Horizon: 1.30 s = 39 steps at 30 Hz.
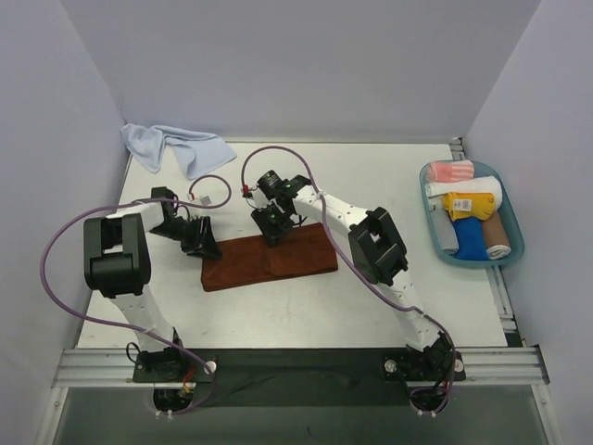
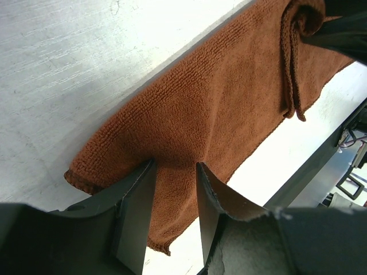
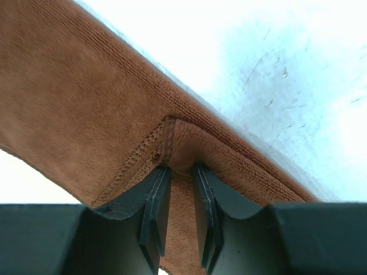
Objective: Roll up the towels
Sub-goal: Fold the towel
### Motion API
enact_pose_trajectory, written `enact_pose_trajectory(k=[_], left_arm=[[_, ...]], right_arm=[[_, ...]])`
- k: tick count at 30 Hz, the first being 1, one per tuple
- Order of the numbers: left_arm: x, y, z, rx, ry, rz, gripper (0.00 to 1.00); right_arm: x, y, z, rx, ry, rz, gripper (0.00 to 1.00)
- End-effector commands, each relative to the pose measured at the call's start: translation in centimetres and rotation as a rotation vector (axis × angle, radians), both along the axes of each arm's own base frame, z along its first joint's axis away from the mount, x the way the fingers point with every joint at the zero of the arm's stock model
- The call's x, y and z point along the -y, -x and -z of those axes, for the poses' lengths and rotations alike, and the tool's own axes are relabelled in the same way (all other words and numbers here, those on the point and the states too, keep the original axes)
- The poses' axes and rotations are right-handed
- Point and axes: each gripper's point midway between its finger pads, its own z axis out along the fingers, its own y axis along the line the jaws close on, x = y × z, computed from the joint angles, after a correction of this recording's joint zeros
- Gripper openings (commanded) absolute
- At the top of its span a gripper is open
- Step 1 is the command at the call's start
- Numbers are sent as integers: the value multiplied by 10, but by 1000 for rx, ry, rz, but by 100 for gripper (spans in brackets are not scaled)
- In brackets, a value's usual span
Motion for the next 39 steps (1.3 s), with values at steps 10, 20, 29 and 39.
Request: enact_pose_trajectory(k=[10, 20, 29, 39], left_arm=[[-16, -12, 15, 19, -110, -3, 49], [-22, -31, -50, 244, -104, 14, 51], [-6, -11, -39, 198, -90, 47, 51], [-5, -4, -13, 132, -105, 49, 51]], right_arm=[[-6, 11, -51, -16, -118, 0, 45], [86, 18, -98, -78, -174, 136, 42], [169, 12, -40, -291, -112, 419, 40], [163, 9, -3, -468, -154, 475, 40]])
